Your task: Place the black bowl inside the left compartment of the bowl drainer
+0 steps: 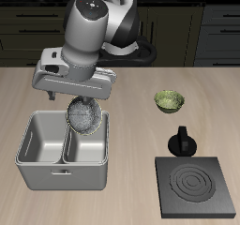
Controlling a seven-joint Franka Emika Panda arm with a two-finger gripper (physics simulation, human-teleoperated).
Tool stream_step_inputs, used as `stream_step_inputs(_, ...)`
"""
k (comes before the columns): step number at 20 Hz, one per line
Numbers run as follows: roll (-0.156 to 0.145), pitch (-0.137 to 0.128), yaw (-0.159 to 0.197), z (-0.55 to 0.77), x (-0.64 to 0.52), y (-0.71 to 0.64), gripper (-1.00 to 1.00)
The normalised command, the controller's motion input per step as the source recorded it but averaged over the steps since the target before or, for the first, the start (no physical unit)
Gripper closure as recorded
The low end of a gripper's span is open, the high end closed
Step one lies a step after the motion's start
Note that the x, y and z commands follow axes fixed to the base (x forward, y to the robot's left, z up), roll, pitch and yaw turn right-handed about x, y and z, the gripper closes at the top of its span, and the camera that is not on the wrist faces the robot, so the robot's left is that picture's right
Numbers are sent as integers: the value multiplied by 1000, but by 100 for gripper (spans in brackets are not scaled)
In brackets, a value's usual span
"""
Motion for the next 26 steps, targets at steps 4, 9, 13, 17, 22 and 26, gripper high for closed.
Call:
stream_step_inputs(4, 24, -12, 8, 62, -74, 104, -100)
stream_step_inputs(9, 43, -13, -1, 60, -121, 146, -100)
stream_step_inputs(13, 79, -58, -3, 205, -225, 235, -100)
stream_step_inputs(17, 65, -26, -24, 140, -251, 233, -100)
stream_step_inputs(22, 15, -20, 5, 85, -102, 110, -100)
stream_step_inputs(26, -8, -1, 6, -7, 44, -74, -100)
